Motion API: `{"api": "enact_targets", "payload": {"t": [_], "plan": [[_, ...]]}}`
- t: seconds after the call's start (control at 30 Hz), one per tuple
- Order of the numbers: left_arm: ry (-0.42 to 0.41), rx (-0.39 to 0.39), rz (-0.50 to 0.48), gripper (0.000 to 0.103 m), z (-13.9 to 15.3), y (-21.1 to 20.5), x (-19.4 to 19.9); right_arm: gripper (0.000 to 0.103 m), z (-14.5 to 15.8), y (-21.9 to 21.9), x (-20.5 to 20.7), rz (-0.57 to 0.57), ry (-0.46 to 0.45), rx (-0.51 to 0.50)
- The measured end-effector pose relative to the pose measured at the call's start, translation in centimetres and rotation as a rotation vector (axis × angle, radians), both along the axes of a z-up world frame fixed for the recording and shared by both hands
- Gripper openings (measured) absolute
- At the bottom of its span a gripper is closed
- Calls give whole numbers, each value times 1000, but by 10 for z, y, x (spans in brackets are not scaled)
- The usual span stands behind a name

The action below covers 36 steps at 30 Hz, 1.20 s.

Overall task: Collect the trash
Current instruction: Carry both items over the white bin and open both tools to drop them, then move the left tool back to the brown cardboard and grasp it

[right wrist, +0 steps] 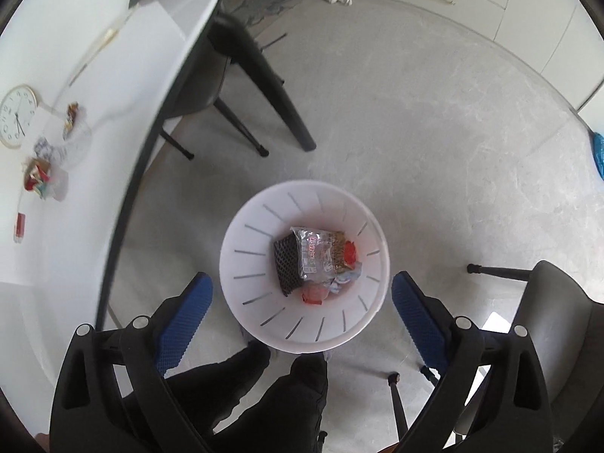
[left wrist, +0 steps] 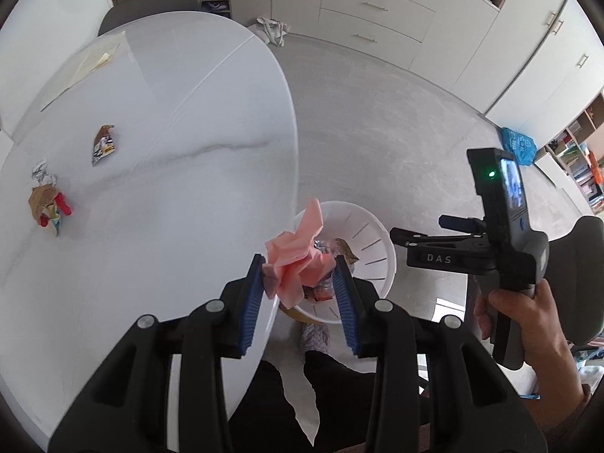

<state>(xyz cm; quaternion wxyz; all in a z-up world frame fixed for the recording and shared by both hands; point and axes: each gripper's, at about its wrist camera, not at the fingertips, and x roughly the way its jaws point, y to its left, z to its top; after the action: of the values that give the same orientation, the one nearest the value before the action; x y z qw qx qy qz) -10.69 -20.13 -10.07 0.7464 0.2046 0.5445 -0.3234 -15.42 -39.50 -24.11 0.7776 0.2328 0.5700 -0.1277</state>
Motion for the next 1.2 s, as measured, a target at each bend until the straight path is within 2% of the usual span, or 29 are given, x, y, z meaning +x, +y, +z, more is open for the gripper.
{"api": "enact_targets", "payload": {"t": [0.17,0.27,0.37,0.43,0.6,0.7,1.2], "plan": [[65,8,-84,37,-22,-35,-12,101,46,-21,-27,-43,-55,-74],[93,30,-128,37,-39,-55,-20,101,59,-33,-41,-55,-60,-93],[105,45,-146,42,-49,-65,-24,101,66,-42,-51,-70,-64,-100],[122,54,-151,49,-55,-69,-26,101,66,-46,-56,-86,-61,-102],[120,73,-150,82,-58,-73,-29,101,64,-56,-66,-137,-71,-58],[117,66,-151,92,-53,-73,-31,100,63,-58,-66,-147,-67,-52],[88,45,-88,94,-38,-61,-14,100,68,-37,-43,-92,-68,-53]]}}
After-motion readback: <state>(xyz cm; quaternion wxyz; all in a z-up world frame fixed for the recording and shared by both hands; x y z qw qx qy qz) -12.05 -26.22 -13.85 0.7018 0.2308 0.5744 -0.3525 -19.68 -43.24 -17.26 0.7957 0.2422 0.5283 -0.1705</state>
